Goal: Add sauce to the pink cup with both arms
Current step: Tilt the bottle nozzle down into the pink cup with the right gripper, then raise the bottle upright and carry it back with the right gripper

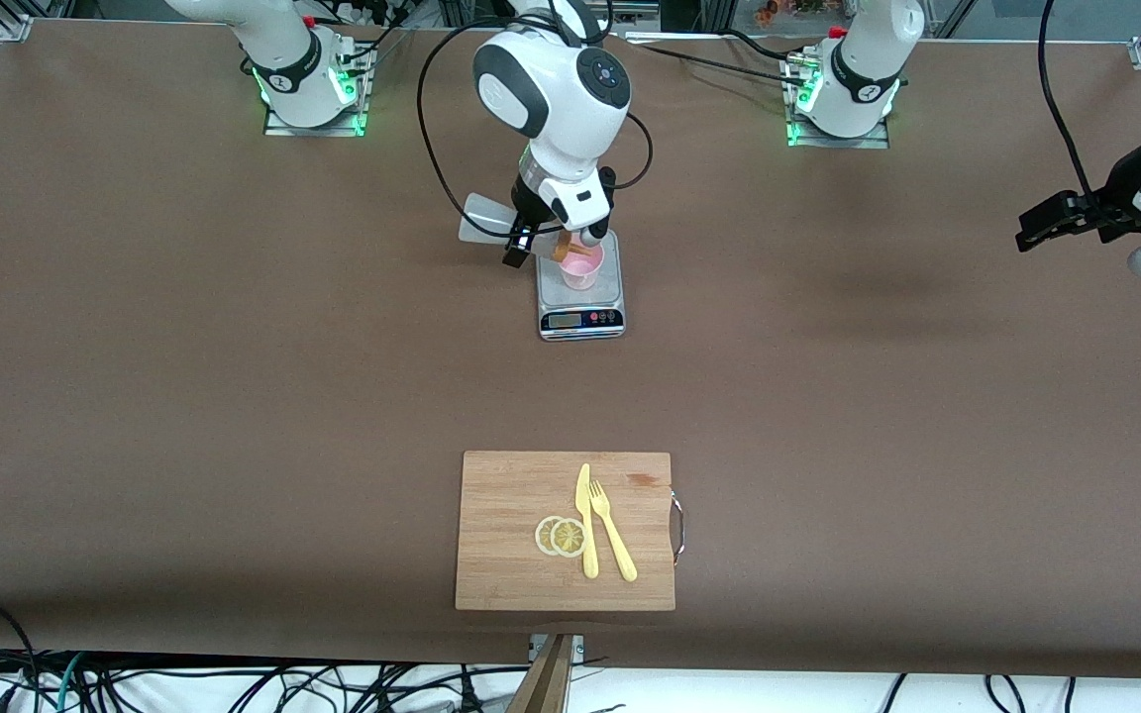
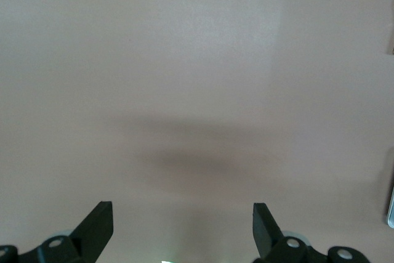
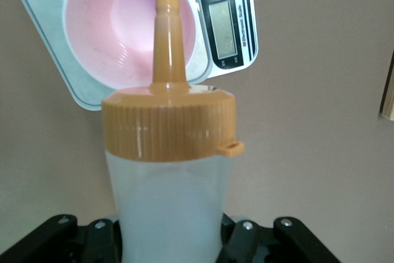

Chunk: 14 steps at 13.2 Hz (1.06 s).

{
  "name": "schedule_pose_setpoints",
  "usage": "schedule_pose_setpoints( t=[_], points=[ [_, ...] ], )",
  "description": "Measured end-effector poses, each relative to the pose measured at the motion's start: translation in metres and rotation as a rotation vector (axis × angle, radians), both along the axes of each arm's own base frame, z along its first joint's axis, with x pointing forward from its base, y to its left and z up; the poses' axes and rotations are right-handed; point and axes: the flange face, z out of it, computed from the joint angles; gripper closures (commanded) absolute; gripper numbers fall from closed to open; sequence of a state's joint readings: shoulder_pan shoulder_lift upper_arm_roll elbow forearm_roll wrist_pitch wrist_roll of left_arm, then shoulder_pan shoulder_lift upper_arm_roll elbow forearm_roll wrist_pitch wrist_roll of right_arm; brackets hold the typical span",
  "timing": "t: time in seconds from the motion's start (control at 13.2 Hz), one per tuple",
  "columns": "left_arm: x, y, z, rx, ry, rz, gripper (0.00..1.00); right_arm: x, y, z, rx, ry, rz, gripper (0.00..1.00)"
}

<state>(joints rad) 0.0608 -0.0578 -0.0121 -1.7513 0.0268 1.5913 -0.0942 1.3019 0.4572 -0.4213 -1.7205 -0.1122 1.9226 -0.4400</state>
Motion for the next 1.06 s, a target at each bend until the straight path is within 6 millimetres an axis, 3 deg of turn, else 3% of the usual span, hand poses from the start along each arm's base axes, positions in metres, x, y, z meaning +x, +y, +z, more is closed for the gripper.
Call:
schedule_pose_setpoints(
  t=[0.46, 0.84, 1.06],
  points=[
    [0.0, 0.0, 0.0, 0.0, 0.0, 0.0, 0.0, 0.002, -0.004, 0.024, 0.177, -0.01, -0.008, 1.0],
    [0.0, 0.0, 0.0, 0.0, 0.0, 0.0, 0.0, 0.035, -0.062, 0.047, 0.337, 0.041, 0.01, 1.0],
    [0.0, 0.0, 0.0, 0.0, 0.0, 0.0, 0.0, 0.045, -0.087, 0.059, 0.444, 0.055, 0.015, 1.0]
  ],
)
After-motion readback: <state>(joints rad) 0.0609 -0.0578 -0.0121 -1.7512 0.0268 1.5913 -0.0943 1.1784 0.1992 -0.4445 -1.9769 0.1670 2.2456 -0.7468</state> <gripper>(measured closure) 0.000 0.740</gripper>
